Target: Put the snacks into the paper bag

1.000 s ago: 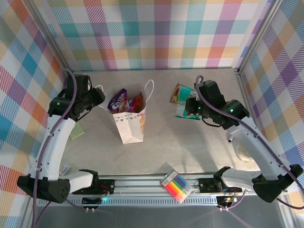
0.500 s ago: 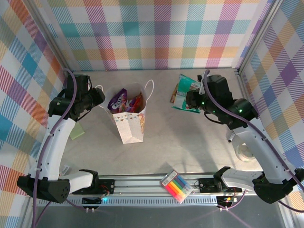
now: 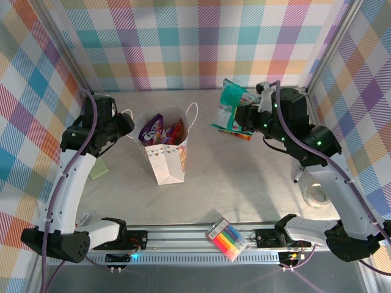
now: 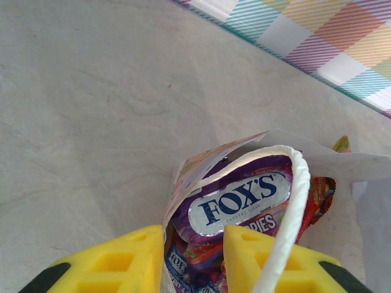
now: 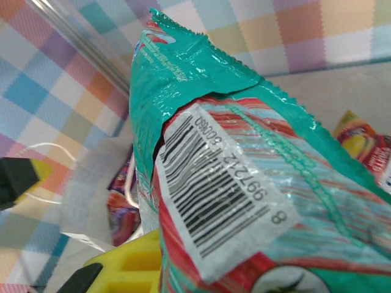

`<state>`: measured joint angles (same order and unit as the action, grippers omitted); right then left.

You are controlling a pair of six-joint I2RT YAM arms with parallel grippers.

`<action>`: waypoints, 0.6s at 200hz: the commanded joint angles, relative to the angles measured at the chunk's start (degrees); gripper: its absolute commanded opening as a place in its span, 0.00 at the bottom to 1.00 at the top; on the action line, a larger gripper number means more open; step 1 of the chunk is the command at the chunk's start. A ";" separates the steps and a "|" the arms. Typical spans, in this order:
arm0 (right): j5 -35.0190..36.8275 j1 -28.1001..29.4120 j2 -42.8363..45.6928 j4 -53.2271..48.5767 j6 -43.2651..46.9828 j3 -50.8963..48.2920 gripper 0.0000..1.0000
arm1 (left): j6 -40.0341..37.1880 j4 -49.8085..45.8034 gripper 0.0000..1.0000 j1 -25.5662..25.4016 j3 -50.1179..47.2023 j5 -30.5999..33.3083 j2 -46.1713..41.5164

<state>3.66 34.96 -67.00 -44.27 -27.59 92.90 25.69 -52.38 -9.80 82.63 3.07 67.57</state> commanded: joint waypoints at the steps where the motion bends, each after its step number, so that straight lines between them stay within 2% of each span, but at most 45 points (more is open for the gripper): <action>1: -5.13 0.19 -1.12 6.20 0.01 3.01 0.16 | -0.61 0.02 0.32 0.84 -0.37 0.26 -1.28; 86: -14.47 0.45 -7.22 11.64 -1.91 8.41 0.15 | -0.87 -0.40 0.32 0.79 0.44 0.49 -1.16; 120: -16.04 1.72 -10.17 12.15 -1.41 12.04 0.15 | -0.82 -0.79 0.32 0.84 0.53 0.61 -0.91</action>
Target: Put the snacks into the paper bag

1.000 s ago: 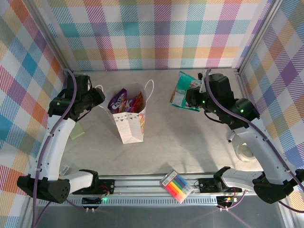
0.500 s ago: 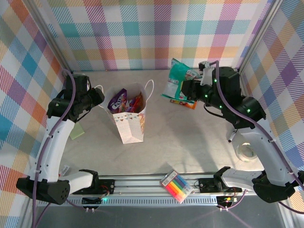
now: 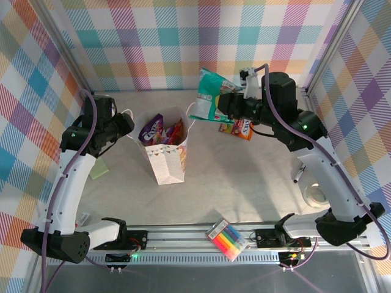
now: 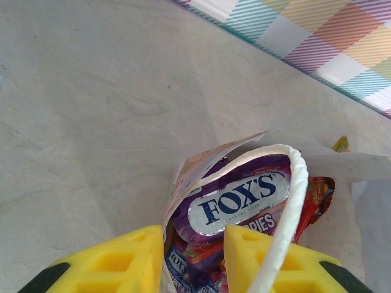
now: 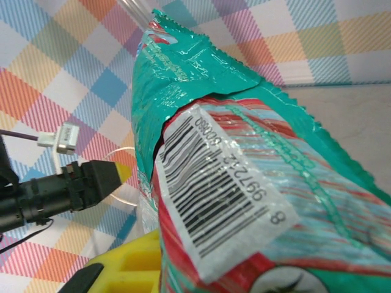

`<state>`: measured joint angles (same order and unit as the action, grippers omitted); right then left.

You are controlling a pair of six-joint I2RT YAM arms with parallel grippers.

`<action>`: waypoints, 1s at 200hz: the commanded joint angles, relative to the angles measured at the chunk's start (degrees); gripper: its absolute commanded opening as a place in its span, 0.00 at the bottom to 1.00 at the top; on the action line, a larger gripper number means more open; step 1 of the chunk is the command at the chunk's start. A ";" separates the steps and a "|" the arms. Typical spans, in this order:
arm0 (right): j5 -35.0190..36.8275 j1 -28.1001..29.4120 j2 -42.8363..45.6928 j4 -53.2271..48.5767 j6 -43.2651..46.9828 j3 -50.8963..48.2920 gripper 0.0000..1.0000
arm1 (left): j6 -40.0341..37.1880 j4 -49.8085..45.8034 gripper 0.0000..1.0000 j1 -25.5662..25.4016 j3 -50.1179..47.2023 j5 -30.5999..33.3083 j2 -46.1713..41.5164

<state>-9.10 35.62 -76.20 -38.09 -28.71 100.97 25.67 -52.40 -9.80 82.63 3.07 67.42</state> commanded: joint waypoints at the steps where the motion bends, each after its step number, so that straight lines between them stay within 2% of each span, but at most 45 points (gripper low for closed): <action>1: -3.28 1.09 -1.05 5.94 -0.30 4.10 0.15 | -0.80 -0.77 0.32 0.84 0.56 0.61 -0.77; 136: -6.44 8.80 -14.58 6.58 1.91 15.90 0.14 | -1.16 -0.51 0.33 0.82 -0.84 1.71 -0.92; 200: -5.21 10.78 -18.76 6.64 2.24 18.51 0.14 | -1.85 -0.68 0.33 0.79 -1.95 2.93 -1.75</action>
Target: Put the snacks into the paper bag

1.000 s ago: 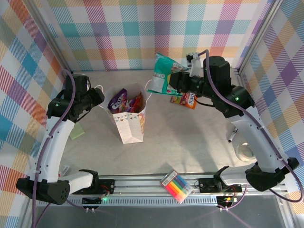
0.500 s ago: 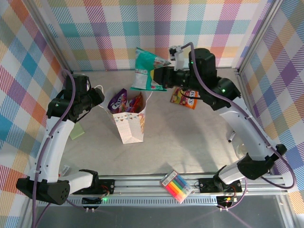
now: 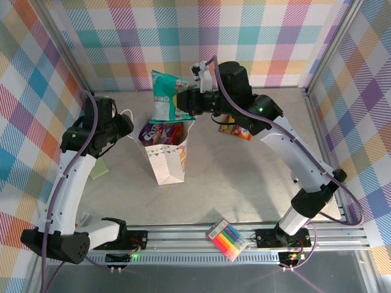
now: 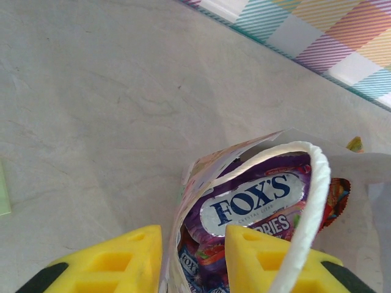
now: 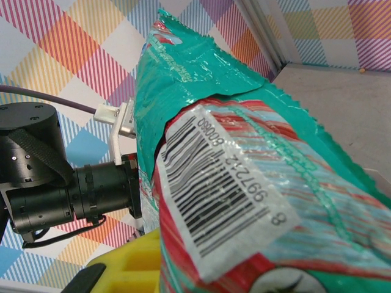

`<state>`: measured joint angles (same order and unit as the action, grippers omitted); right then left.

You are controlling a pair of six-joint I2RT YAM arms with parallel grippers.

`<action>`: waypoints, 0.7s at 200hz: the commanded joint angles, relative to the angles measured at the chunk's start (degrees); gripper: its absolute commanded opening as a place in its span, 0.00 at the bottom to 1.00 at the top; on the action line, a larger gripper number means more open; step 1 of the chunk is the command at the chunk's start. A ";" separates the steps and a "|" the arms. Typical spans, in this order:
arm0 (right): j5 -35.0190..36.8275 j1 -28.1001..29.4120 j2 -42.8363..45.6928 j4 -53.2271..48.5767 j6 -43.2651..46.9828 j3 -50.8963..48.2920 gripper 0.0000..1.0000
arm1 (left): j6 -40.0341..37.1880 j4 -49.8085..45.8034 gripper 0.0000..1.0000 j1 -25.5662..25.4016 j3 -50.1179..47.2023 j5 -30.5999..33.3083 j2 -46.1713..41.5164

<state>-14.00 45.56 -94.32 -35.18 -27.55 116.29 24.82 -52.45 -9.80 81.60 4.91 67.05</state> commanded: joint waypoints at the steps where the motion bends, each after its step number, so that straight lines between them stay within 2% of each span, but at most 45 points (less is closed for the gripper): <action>1: -0.32 0.84 -0.75 3.73 1.04 3.30 0.14 | -1.00 -0.64 0.33 0.82 -0.92 1.08 -1.39; 98: -1.11 1.36 -8.13 0.92 0.48 7.86 0.13 | -2.08 -0.90 0.34 0.83 -0.99 2.49 -1.04; 140: 0.75 1.37 -9.29 -0.70 1.31 7.78 0.14 | -1.79 -0.56 0.34 0.82 -0.84 2.81 -0.45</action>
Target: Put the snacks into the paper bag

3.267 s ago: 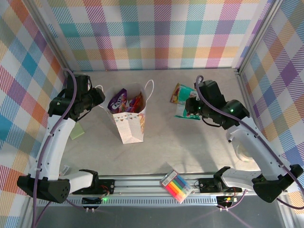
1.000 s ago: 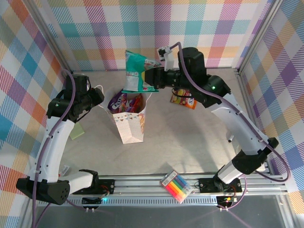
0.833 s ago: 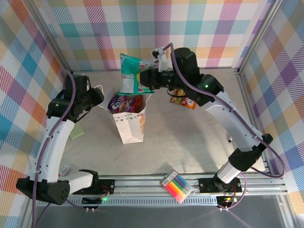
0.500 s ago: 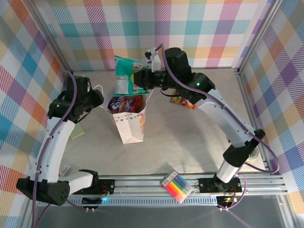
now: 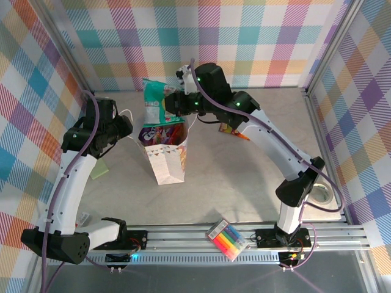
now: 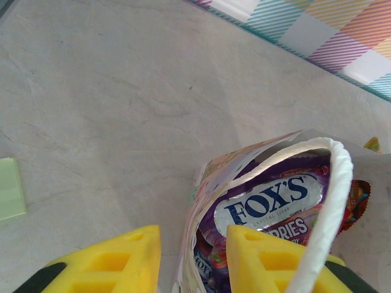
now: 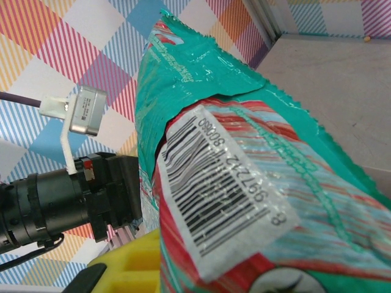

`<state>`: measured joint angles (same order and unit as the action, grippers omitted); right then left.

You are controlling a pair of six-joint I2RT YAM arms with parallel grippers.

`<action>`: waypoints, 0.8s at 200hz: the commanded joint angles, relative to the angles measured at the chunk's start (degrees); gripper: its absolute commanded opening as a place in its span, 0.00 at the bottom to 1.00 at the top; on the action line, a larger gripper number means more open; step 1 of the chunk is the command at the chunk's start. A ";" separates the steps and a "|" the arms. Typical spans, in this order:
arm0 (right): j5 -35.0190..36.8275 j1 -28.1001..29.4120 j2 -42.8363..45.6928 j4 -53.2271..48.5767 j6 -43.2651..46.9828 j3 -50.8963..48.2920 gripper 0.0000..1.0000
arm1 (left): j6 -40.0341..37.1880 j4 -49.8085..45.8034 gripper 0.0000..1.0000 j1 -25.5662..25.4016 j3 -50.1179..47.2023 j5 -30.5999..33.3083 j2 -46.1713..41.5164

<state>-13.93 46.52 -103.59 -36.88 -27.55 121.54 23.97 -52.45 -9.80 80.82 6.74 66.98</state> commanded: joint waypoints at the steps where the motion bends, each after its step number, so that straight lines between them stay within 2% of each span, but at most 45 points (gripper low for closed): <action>1: 0.72 0.41 -0.07 0.93 1.34 2.55 0.14 | -0.94 -0.51 0.34 0.83 -0.05 0.94 -0.37; 79: 4.15 0.37 -2.27 -2.50 1.55 2.20 0.14 | -1.01 -0.21 0.34 0.83 0.54 1.19 -0.05; 160: 4.27 0.40 -3.41 -4.59 0.79 1.40 0.18 | -1.01 -0.20 0.34 0.84 1.19 0.79 0.53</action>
<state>-9.80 46.52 -106.94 -41.69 -27.35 121.62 23.97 -52.42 -9.80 80.82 7.16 67.33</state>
